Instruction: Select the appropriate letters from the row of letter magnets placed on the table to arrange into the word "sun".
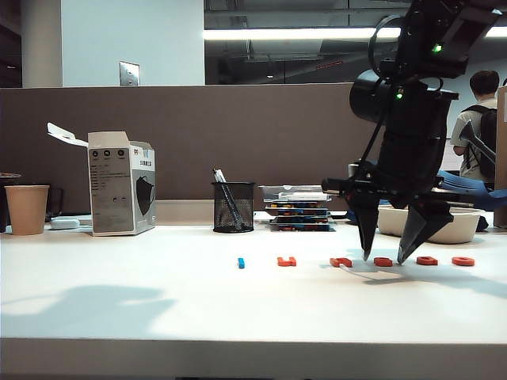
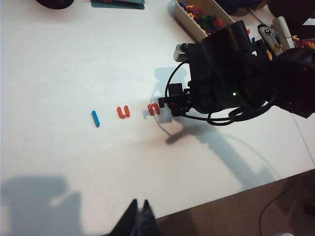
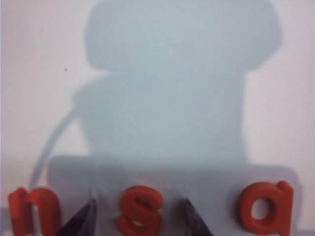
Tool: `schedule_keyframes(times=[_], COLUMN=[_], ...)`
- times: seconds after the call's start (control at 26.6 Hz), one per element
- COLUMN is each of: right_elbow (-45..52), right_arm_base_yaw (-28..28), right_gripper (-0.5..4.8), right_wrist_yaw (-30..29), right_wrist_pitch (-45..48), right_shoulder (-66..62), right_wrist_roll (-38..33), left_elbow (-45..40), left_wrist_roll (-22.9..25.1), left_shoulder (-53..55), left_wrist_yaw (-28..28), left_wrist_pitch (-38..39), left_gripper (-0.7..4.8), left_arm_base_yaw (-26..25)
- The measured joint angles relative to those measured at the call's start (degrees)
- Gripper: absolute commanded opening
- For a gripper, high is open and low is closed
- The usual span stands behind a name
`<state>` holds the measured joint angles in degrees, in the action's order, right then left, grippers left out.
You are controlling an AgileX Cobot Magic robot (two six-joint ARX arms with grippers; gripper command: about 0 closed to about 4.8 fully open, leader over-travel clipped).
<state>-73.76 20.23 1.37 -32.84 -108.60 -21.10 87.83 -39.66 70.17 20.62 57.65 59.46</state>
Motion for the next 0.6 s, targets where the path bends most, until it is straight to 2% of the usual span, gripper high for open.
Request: schedule_keyframes(times=[0.38, 0.45, 0.6], right_elbow=[-0.5, -0.6, -0.7], right_arm_base_yaw=[0.9, 0.9, 0.9], right_gripper=[2.2, 1.99, 1.98], right_wrist_yaw=[0.6, 0.6, 0.6], right_wrist_pitch=[-0.2, -0.6, -1.5], right_shoulder=[-0.7, -0.7, -0.7], right_wrist_roll=[0.1, 0.1, 0.2], left_elbow=[0.0, 0.0, 0.0], left_wrist_roll=[0.0, 0.0, 0.0], left_shoulder=[0.0, 0.0, 0.0], left_wrist_yaw=[0.0, 0.0, 0.0], left_wrist_pitch=[0.0, 0.0, 0.0], left_gripper=[-0.04, -0.04, -0.04], left_arm_base_yaw=[0.0, 0.0, 0.0])
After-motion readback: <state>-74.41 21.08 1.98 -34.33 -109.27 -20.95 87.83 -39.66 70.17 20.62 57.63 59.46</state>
